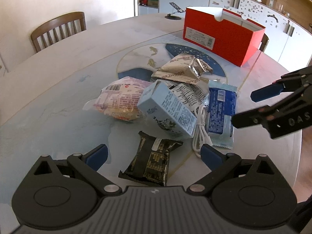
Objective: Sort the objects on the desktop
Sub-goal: 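Close left gripper on black snack packet while right gripper grasps blue packet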
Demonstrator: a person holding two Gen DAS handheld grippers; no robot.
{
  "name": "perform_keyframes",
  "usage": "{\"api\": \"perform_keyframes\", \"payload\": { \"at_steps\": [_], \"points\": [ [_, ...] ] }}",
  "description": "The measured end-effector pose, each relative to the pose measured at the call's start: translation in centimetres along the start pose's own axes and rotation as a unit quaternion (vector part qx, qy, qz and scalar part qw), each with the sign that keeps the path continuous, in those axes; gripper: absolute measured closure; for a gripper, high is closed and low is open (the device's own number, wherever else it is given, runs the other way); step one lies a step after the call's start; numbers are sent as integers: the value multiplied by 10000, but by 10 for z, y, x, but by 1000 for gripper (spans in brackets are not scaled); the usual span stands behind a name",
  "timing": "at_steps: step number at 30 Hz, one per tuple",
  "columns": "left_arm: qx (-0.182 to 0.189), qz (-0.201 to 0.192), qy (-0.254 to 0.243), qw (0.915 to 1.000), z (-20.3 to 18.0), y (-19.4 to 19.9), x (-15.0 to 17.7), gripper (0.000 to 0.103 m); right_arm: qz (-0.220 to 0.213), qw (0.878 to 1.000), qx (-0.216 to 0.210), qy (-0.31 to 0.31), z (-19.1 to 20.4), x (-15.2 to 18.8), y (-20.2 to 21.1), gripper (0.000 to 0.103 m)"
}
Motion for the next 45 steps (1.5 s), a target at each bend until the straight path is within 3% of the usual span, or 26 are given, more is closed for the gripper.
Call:
{"api": "perform_keyframes", "payload": {
  "at_steps": [10,21,28,32,34,38,45],
  "points": [
    [123,-6,-151,9998,-2,-6,0,10,128,9900,499,-1314,-1,-8,-13,32],
    [170,20,-76,9998,4,-10,1,26,281,9745,770,-2087,-2,-16,-31,39],
    [193,39,-36,9998,6,-11,3,36,424,9724,804,-2147,-2,-16,-37,54],
    [187,69,7,9998,7,-12,5,52,501,9706,773,-2224,-4,-15,-38,71],
    [181,82,28,9998,8,-12,5,56,544,9696,746,-2266,-5,-13,-38,80],
    [193,85,126,9997,9,-10,6,64,554,9691,718,-2292,-7,-11,-35,85],
    [165,121,325,9993,11,-6,8,68,599,9712,646,-2213,-10,-6,-29,87]
  ]
}}
Point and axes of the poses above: each gripper's, at about its wrist camera, not at the fingertips, and y roughly against the way its jaws point, z to its left, x to its underside, the point moved 4 cm from there along -y, roughly the way its jaws point, and after that the axes turned 6 degrees about -y, right-handed, at the moved point
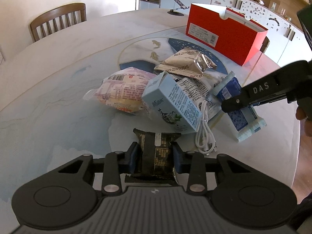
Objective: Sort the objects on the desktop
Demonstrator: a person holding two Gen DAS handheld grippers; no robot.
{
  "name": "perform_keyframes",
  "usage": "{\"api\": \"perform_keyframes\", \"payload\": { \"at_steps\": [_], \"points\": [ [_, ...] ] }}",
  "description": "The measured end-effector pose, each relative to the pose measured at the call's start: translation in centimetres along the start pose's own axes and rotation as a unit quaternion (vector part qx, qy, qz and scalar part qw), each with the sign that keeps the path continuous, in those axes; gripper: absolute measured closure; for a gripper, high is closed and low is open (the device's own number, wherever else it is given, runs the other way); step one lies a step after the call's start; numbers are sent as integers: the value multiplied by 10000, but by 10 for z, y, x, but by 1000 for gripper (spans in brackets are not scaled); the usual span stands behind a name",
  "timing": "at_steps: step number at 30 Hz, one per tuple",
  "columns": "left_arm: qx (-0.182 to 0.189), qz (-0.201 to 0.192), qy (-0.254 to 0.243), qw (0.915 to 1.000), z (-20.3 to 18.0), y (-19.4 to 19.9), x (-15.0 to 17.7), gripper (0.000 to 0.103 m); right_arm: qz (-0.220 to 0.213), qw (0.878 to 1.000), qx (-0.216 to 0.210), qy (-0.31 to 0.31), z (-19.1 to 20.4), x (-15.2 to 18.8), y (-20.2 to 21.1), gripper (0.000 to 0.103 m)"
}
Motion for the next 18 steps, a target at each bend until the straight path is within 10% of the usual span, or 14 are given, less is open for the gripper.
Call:
{"api": "perform_keyframes", "payload": {
  "at_steps": [18],
  "points": [
    [-184,-90,651,9977,-9,36,-7,69,-17,9990,-332,307,-15,0,33,90]
  ]
}}
Point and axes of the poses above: each gripper's, at about its wrist camera, not at the fingertips, and y roughly against the way its jaws point, z to its left, x to its underside, the point moved 4 cm from there along -y, roughly the way its jaws point, and after that the axes turned 6 degrees about -y, right-handed, at the moved point
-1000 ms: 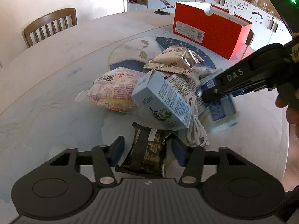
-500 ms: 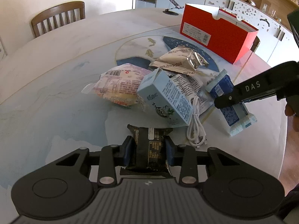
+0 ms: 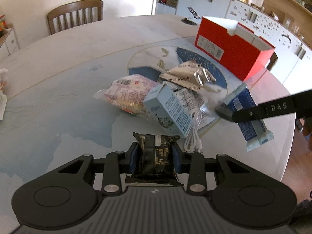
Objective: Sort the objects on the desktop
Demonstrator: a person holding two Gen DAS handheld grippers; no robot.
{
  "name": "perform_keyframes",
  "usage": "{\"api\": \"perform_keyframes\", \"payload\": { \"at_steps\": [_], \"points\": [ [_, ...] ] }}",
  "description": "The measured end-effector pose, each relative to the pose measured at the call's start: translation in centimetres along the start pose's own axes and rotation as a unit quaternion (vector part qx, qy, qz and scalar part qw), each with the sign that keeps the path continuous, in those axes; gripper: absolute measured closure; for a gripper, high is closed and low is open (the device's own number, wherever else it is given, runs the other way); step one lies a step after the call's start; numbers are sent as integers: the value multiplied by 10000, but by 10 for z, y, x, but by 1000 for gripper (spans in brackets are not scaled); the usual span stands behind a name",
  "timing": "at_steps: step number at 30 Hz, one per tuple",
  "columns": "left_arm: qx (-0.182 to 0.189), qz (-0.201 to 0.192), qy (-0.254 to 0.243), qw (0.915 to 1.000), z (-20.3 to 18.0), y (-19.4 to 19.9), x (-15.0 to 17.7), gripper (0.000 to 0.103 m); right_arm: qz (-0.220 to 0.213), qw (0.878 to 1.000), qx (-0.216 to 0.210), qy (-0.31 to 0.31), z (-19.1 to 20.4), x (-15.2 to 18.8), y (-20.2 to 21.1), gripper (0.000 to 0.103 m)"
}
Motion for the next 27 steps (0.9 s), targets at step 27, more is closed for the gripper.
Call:
{"api": "perform_keyframes", "payload": {
  "at_steps": [27],
  "points": [
    [-119,-335,262,9990,-49,36,-32,69,-498,9982,-299,172,-29,-32,52,90]
  ]
}}
Point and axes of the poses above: each gripper's, at about its wrist camera, not at the fingertips, and y roughly against the way its jaws point, z to its left, x to its underside, the point moved 4 cm from there along -y, roughly the way its jaws point, and after that the axes turned 6 degrees about -y, right-handed, at the moved point
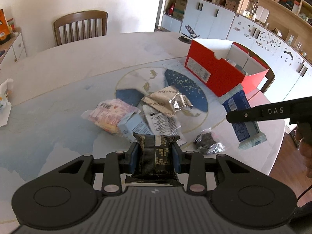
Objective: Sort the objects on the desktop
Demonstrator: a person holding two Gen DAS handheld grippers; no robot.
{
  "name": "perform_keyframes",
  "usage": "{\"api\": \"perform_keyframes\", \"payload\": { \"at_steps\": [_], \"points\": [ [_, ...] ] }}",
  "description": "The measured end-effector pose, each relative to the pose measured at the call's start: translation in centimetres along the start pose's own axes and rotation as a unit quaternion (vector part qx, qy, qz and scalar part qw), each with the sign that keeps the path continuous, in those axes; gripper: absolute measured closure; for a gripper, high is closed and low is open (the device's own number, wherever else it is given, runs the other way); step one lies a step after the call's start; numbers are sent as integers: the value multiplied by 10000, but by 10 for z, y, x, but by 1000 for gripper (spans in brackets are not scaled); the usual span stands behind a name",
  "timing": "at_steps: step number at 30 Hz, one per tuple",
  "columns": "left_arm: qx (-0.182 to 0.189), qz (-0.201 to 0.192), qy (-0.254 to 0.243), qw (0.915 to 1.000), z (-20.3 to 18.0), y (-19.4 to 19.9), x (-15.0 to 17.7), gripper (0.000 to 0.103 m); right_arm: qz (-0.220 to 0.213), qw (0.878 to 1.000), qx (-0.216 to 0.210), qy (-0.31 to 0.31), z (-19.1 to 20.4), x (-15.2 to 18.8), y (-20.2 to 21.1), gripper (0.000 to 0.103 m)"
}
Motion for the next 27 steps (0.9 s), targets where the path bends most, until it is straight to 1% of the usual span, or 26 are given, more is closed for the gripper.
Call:
{"api": "perform_keyframes", "payload": {
  "at_steps": [11,19,27],
  "points": [
    [126,-132,-223,9996,-34,3,-34,69,-256,9996,89,-84,-28,-24,30,90],
    [89,-241,-301,9992,-53,3,-59,69,-498,9987,130,27,-50,-52,47,90],
    [-2,-213,-304,9993,-69,-9,-78,69,-396,9990,58,218,-69,-78,51,90]
  ]
}}
Point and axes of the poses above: each gripper's, at about its wrist camera, not at the fingertips, and y roughly against the way its jaws point, z to its left, x to its underside, the point moved 4 cm from there along -y, roughly the way its jaws point, and after that the axes turned 6 degrees about -y, right-handed, at the moved point
